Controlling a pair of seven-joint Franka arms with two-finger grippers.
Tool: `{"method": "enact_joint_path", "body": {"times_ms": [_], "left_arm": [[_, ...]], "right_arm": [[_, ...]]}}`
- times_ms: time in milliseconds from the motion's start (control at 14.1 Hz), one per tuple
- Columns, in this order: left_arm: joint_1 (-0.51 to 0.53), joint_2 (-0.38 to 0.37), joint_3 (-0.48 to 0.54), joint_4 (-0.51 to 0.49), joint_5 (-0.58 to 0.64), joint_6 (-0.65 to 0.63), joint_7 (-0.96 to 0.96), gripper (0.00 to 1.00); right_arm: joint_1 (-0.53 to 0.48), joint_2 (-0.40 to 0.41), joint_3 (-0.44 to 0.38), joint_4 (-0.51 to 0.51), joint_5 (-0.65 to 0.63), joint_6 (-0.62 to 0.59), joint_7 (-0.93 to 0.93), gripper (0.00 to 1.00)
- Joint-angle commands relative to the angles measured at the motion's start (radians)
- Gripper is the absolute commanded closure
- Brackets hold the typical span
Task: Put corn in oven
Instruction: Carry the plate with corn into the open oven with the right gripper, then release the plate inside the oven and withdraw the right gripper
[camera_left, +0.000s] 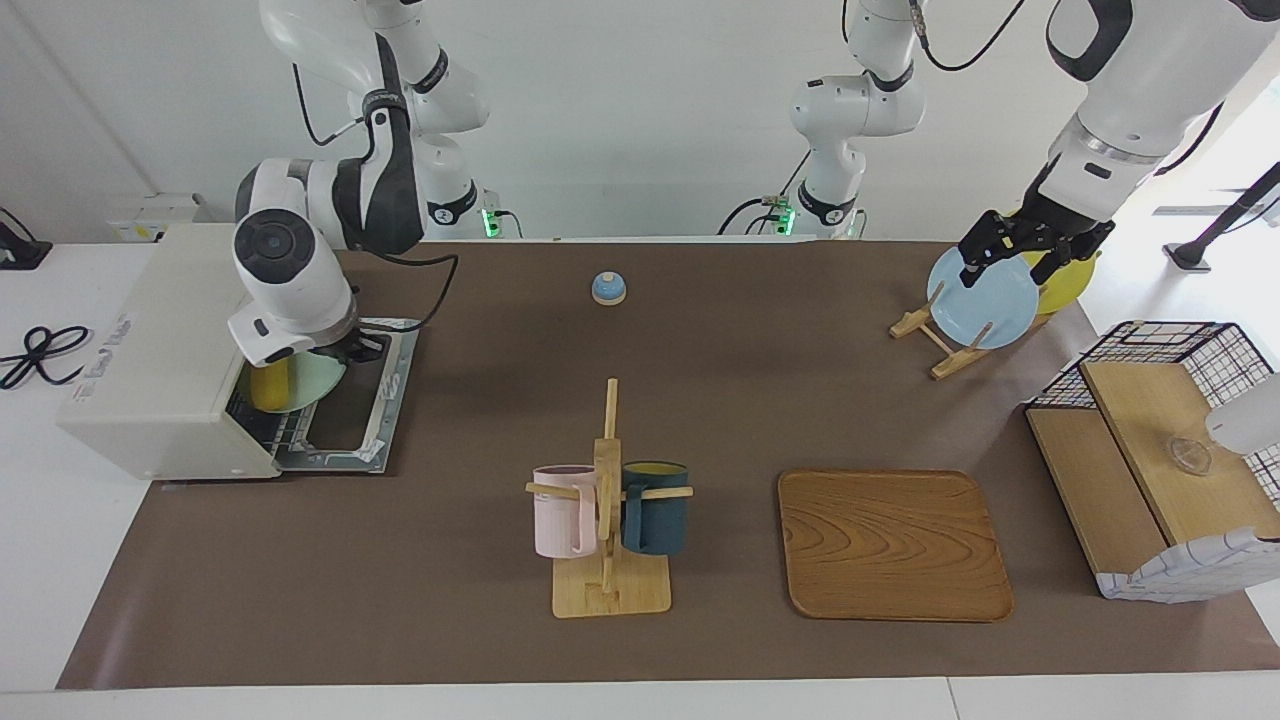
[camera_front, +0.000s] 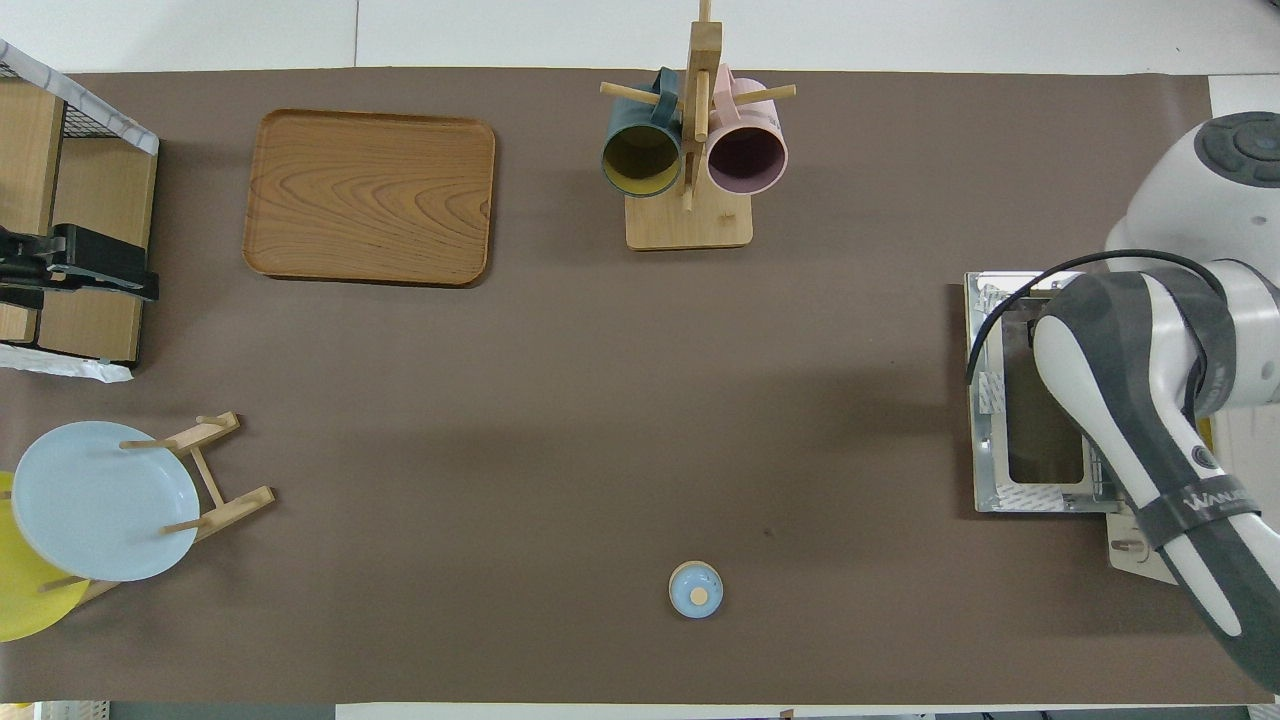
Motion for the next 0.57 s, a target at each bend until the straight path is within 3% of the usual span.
{"method": "enact_joint_path", "body": {"times_ms": [0, 354, 495], "left_arm": [[0.006, -0.015, -0.007, -0.022, 0.044, 0.018, 0.005, 0.00], [0.006, -0.015, -0.007, -0.022, 0.047, 0.020, 0.007, 0.00], [0.008, -0.015, -0.008, -0.022, 0.045, 0.024, 0.004, 0.00]], "right_arm": [[-0.033, -0.060, 0.014, -0.129, -0.019, 0.114, -0.029, 1.00], [-0.083, -0.083, 0.014, -0.221, -0.017, 0.225, -0.118, 1.00], [-0.083, -0.083, 0.016, -0.221, -0.017, 0.225, -0.115, 0.86]]}}
